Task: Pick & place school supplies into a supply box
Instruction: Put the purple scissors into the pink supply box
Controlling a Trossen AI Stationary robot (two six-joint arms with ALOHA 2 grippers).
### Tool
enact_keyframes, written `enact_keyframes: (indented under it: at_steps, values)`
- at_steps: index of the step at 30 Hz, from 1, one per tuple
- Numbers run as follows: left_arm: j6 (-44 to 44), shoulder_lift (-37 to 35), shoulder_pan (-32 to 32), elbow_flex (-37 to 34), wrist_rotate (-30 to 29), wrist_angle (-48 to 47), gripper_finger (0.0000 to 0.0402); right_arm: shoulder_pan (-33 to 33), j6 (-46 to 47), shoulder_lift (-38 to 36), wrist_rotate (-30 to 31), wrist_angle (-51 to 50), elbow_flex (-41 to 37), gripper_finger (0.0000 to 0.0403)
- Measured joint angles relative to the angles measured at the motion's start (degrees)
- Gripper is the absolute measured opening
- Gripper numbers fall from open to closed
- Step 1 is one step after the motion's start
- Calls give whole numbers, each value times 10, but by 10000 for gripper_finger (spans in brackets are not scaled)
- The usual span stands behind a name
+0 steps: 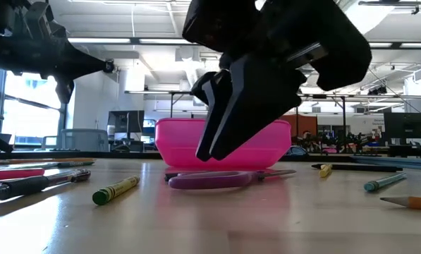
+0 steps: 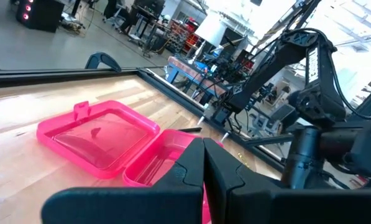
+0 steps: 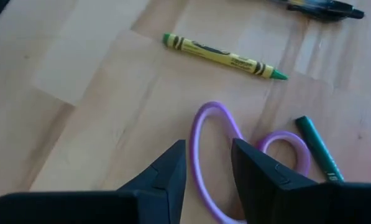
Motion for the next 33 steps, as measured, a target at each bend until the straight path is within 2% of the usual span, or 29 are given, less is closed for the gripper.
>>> enact_keyframes:
  at_steps: [7, 16, 20, 25, 33]
  values:
    - [0, 0, 0, 0, 0, 0, 33, -2, 8, 0, -15, 7, -28, 108]
    - [-1, 0, 0, 0, 0, 0, 33, -3, -11, -2, -6, 104, -95, 106]
    - [-1, 0, 0, 0, -1, 0, 33, -4, -32, -3, -7, 117, -114, 78]
    - [-1, 0, 0, 0, -1, 0, 33, -4, -8, -2, 0, 143, -116, 13]
    - [-1, 0, 0, 0, -1, 0, 33, 10, 55, 4, -57, 159, -48, 12]
